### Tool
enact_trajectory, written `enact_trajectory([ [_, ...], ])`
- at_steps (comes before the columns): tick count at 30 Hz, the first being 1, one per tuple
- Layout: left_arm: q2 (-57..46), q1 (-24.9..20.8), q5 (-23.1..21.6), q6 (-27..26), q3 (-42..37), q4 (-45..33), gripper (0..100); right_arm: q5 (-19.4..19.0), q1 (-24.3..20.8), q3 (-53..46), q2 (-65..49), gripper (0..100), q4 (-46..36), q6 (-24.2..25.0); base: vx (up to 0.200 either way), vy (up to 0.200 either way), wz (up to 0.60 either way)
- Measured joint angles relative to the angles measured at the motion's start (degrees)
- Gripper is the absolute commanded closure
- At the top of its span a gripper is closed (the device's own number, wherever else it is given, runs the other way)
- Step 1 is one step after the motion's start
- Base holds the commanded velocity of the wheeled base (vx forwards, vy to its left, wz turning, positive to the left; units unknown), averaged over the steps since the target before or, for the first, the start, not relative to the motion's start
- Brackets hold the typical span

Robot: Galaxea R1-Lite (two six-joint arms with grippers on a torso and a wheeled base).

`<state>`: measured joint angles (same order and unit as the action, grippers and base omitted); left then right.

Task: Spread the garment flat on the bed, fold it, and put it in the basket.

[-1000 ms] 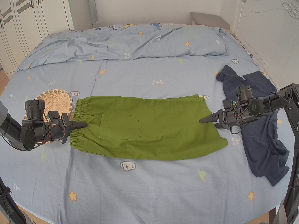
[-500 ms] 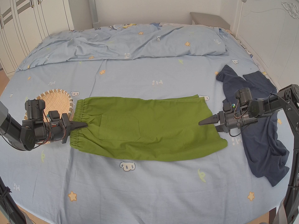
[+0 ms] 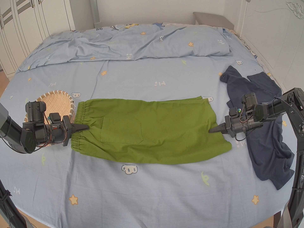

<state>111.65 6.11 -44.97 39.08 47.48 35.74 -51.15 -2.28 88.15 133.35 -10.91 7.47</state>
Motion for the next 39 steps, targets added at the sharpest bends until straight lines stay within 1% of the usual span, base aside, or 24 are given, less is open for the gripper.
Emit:
enact_trajectory([
  [13, 0.8, 0.1, 0.0, -0.1, 0.4, -0.2, 100, 0.2, 1.0, -0.5, -1.0, 100, -1.2, -0.2, 0.0, 0.0, 0.0],
  [17, 0.8, 0.1, 0.0, 0.0, 0.4, -1.1, 100, 0.4, 1.0, -1.6, -4.2, 100, -2.5, -0.3, 0.0, 0.0, 0.0],
  [24, -0.1, 0.3, 0.0, -0.1, 0.4, -4.6, 100, 1.0, 1.6, -6.1, -13.3, 100, -5.1, 0.0, 0.0, 0.0, 0.0],
  [28, -0.8, 0.5, 0.0, -0.3, -0.1, -6.6, 100, 1.6, 1.7, -10.4, -18.2, 100, -6.8, -0.3, 0.0, 0.0, 0.0],
  [32, -1.9, 0.7, 0.0, -1.7, -1.6, -8.6, 100, 2.0, 1.8, -16.5, -22.1, 100, -7.0, -0.8, 0.0, 0.0, 0.0],
  [36, -3.2, 0.8, 0.1, -4.4, -4.5, -9.8, 100, 2.1, 1.7, -22.9, -24.9, 100, -6.1, -1.0, 0.0, 0.0, 0.0],
  [39, -4.4, 0.9, 0.2, -6.0, -7.7, -10.2, 100, 2.2, 1.5, -29.0, -26.6, 100, -3.3, -1.1, 0.0, 0.0, 0.0],
])
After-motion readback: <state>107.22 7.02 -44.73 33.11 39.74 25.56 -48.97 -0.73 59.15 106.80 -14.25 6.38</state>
